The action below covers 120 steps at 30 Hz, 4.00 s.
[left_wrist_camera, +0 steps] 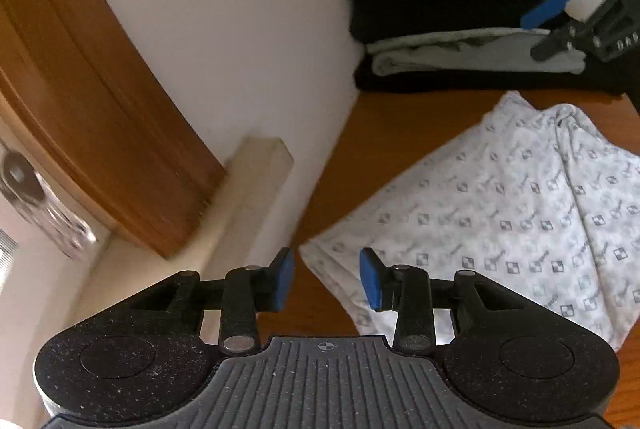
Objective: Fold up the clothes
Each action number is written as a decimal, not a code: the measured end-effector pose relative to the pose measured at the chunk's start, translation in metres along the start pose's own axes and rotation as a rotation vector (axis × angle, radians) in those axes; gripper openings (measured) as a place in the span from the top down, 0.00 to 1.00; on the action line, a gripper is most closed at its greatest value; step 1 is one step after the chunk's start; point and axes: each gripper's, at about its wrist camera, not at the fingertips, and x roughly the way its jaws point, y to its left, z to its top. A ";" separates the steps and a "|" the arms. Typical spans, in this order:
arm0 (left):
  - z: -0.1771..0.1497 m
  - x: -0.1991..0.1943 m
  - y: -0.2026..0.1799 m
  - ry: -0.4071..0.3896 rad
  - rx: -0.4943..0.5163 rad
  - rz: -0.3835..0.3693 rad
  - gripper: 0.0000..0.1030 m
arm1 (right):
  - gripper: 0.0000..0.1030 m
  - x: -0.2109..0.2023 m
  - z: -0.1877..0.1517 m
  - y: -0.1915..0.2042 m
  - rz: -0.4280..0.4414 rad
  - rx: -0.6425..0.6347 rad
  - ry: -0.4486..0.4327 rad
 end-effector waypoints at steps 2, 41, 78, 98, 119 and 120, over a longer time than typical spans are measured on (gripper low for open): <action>-0.004 0.001 -0.002 -0.010 -0.017 -0.016 0.61 | 0.60 0.002 -0.006 0.007 0.031 0.005 -0.001; -0.149 -0.063 -0.002 -0.261 -0.592 -0.175 0.88 | 0.50 0.021 -0.104 0.059 0.169 0.186 -0.174; -0.182 -0.060 0.028 -0.273 -0.767 -0.282 0.67 | 0.50 -0.014 -0.098 0.056 0.115 0.256 -0.151; -0.175 -0.051 0.008 -0.232 -0.682 -0.228 0.99 | 0.91 -0.050 -0.109 0.079 0.256 0.414 -0.011; -0.184 -0.067 0.013 -0.288 -0.700 -0.224 0.87 | 0.73 -0.071 -0.124 0.076 0.217 0.475 -0.063; -0.183 -0.067 0.013 -0.293 -0.699 -0.238 0.87 | 0.73 -0.067 -0.124 0.076 0.227 0.487 -0.054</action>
